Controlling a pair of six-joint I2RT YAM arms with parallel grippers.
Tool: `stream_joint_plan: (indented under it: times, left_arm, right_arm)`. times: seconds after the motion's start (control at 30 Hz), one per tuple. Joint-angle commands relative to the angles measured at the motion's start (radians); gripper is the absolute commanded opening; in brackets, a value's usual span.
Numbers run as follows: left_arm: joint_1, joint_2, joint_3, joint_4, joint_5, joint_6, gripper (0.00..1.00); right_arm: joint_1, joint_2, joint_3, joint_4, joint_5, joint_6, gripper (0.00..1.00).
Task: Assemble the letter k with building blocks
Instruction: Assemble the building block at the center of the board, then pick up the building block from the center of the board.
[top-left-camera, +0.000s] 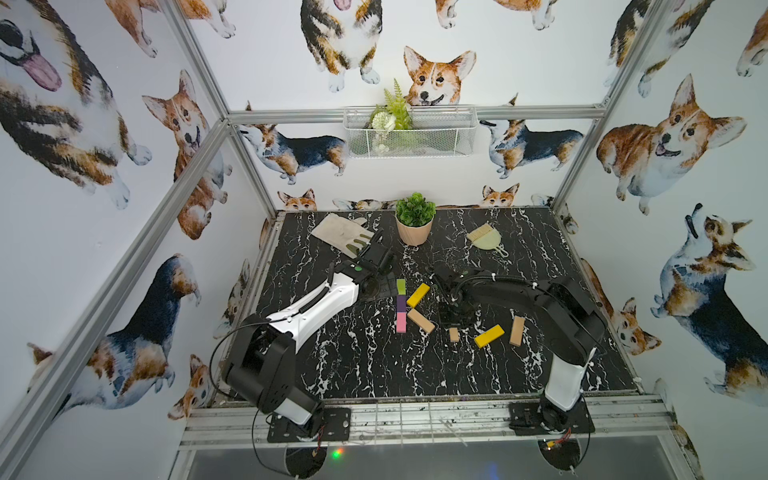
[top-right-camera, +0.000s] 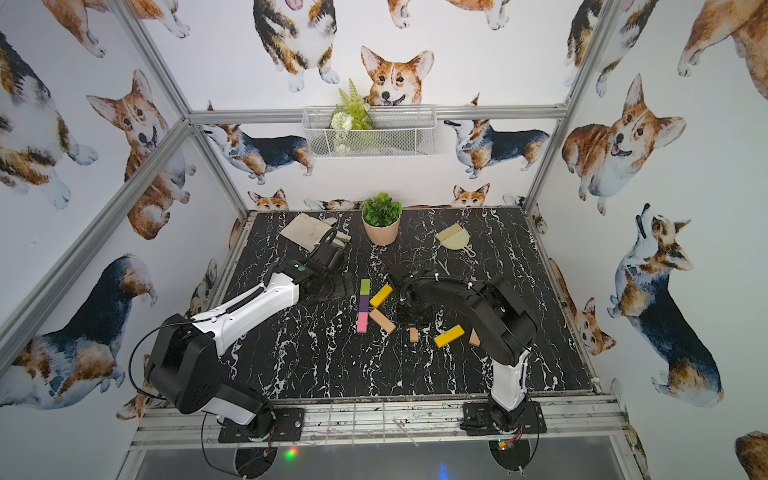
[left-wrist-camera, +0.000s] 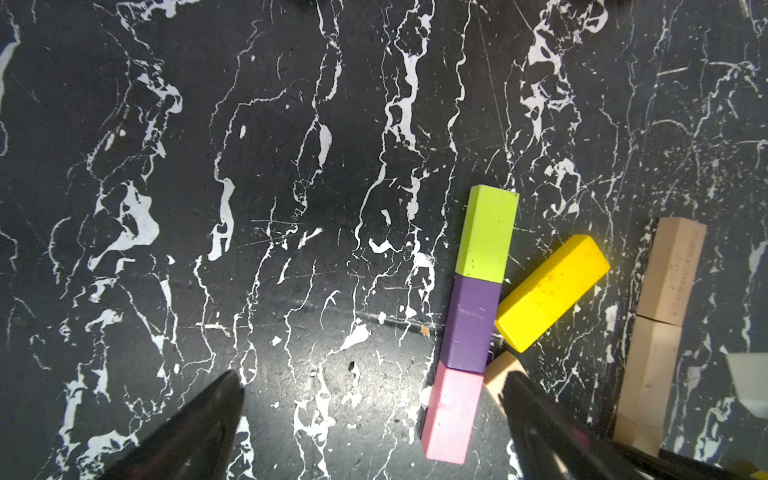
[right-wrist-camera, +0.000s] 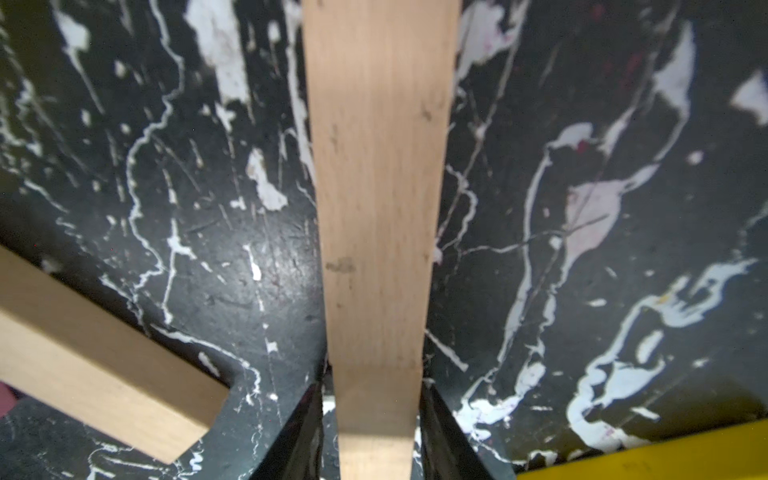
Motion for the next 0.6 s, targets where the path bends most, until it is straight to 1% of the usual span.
stream_joint_plan:
  times: [0.0, 0.07, 0.17, 0.27, 0.33, 0.4, 0.43, 0.47, 0.57]
  left_arm:
    - [0.001, -0.006, -0.003, 0.009, -0.001, -0.006, 1.0]
    - [-0.005, -0.012, -0.003, 0.014, -0.005, 0.009, 1.0]
    - [-0.016, -0.016, 0.011, 0.01, -0.012, 0.035, 1.0]
    - [-0.035, -0.003, 0.041, -0.002, -0.018, 0.057, 1.0]
    - [-0.062, 0.009, 0.065, -0.001, -0.021, 0.068, 1.0]
    - [-0.103, 0.033, 0.099, 0.006, -0.027, 0.077, 1.0]
    - [-0.134, 0.055, 0.125, 0.009, -0.031, 0.085, 1.0]
    - [-0.169, 0.082, 0.156, 0.01, -0.039, 0.093, 1.0]
    - [-0.282, 0.2, 0.27, 0.005, -0.051, 0.148, 0.99]
  right_arm:
    - [-0.002, -0.011, 0.002, 0.008, 0.048, 0.027, 0.46]
    - [-0.002, -0.044, -0.004, 0.015, 0.071, 0.04, 0.51]
    - [-0.003, -0.144, -0.024, 0.034, 0.136, 0.066, 0.57]
    - [-0.011, -0.317, -0.078, 0.071, 0.275, 0.114, 0.61]
    - [-0.031, -0.45, -0.124, 0.085, 0.371, 0.147, 0.62]
    - [-0.064, -0.582, -0.179, 0.099, 0.441, 0.173, 0.62]
    - [-0.09, -0.648, -0.21, 0.108, 0.464, 0.183, 0.64]
    - [-0.113, -0.702, -0.23, 0.111, 0.479, 0.192, 0.66]
    - [-0.202, -0.872, -0.304, 0.106, 0.499, 0.22, 0.66]
